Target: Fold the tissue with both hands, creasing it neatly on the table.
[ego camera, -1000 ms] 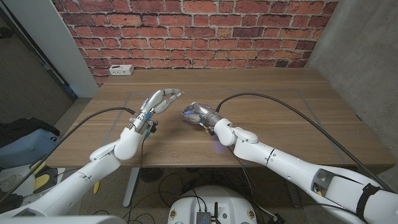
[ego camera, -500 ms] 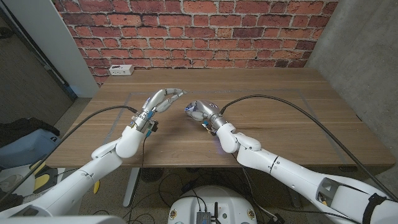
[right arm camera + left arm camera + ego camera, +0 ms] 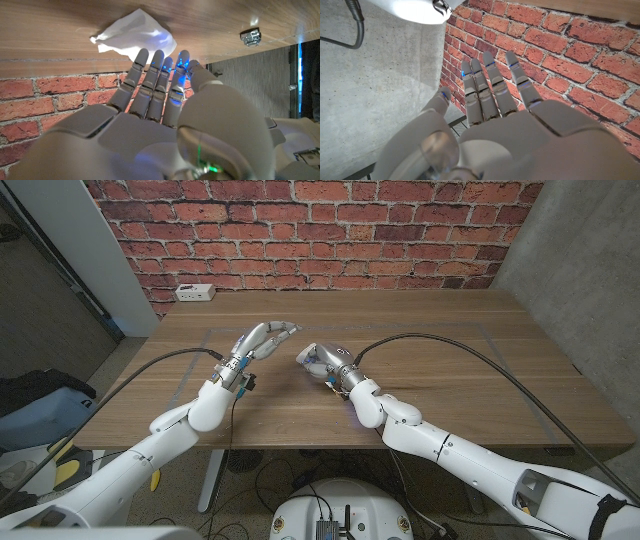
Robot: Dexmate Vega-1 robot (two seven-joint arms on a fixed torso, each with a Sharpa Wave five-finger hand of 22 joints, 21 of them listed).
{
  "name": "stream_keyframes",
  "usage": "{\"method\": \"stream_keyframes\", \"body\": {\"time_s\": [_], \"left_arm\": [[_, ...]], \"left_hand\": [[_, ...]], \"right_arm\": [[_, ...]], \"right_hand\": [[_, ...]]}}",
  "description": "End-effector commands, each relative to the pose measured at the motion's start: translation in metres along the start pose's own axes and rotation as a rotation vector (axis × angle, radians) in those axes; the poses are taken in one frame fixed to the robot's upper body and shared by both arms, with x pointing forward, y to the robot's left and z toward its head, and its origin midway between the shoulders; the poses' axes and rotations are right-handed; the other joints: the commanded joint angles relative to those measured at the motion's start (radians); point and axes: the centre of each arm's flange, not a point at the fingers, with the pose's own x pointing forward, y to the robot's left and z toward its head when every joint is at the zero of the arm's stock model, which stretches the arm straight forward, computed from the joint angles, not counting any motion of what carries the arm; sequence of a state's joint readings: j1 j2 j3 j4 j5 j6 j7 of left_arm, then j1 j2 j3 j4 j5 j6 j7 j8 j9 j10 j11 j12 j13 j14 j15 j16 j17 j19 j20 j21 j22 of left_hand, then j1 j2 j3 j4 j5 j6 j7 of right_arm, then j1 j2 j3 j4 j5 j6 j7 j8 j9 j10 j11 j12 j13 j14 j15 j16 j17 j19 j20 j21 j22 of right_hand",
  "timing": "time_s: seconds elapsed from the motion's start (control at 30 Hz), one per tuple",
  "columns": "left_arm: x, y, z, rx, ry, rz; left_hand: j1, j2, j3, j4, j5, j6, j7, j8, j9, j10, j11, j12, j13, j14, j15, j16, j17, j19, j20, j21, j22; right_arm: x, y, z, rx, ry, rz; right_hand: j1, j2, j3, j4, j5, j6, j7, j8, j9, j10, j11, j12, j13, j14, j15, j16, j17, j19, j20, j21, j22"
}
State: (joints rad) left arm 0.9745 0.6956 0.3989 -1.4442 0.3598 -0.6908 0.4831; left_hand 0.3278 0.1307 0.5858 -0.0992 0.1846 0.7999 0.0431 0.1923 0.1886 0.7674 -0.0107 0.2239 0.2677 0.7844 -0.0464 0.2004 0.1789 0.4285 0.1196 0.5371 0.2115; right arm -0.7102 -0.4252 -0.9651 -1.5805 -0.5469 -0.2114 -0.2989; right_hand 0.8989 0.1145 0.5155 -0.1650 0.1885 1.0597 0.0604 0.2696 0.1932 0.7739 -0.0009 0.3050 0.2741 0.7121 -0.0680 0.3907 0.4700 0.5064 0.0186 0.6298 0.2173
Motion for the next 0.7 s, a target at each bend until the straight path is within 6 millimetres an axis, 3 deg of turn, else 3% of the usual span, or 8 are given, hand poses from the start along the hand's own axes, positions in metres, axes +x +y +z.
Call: {"method": "stream_keyframes", "body": {"time_s": [0.03, 0.37, 0.7], "left_arm": [[0.001, 0.000, 0.000, -0.001, 0.004, -0.003], [0.002, 0.000, -0.001, -0.005, 0.002, -0.004], [0.001, 0.001, -0.002, -0.007, 0.006, 0.000]], "left_hand": [[-0.009, 0.001, 0.007, 0.002, -0.003, -0.003, -0.003, 0.003, 0.004, -0.004, 0.002, 0.001, 0.003, 0.004, -0.002, 0.004, 0.006, 0.001, -0.002, 0.009, 0.005], [-0.018, 0.001, 0.007, 0.005, -0.004, -0.010, -0.001, 0.001, 0.004, -0.009, -0.001, -0.001, 0.004, 0.004, -0.003, 0.005, 0.007, 0.001, -0.001, 0.010, 0.005], [-0.028, 0.001, 0.008, 0.009, -0.004, -0.032, -0.002, -0.006, 0.004, -0.011, 0.002, -0.002, 0.005, 0.004, 0.000, 0.005, 0.007, -0.001, 0.000, 0.011, 0.005]], "right_arm": [[0.005, 0.004, -0.001, -0.076, 0.040, 0.043], [0.011, 0.007, -0.010, -0.003, 0.072, 0.108], [0.012, 0.008, -0.013, 0.024, 0.079, 0.132]], "right_hand": [[0.007, 0.003, 0.003, -0.003, -0.005, 0.023, 0.005, -0.004, 0.001, 0.029, 0.005, 0.007, 0.003, 0.018, -0.084, 0.025, 0.030, -0.010, 0.007, 0.010, -0.003], [-0.020, 0.004, -0.018, 0.011, -0.012, 0.059, 0.031, -0.005, 0.002, 0.088, 0.068, 0.032, 0.012, 0.079, -0.049, 0.097, 0.103, 0.002, 0.024, 0.035, -0.009], [-0.065, 0.000, -0.019, 0.031, -0.014, 0.060, 0.048, -0.010, 0.005, 0.088, 0.079, 0.031, 0.017, 0.086, -0.046, 0.086, 0.100, -0.032, 0.039, 0.033, -0.012]]}}
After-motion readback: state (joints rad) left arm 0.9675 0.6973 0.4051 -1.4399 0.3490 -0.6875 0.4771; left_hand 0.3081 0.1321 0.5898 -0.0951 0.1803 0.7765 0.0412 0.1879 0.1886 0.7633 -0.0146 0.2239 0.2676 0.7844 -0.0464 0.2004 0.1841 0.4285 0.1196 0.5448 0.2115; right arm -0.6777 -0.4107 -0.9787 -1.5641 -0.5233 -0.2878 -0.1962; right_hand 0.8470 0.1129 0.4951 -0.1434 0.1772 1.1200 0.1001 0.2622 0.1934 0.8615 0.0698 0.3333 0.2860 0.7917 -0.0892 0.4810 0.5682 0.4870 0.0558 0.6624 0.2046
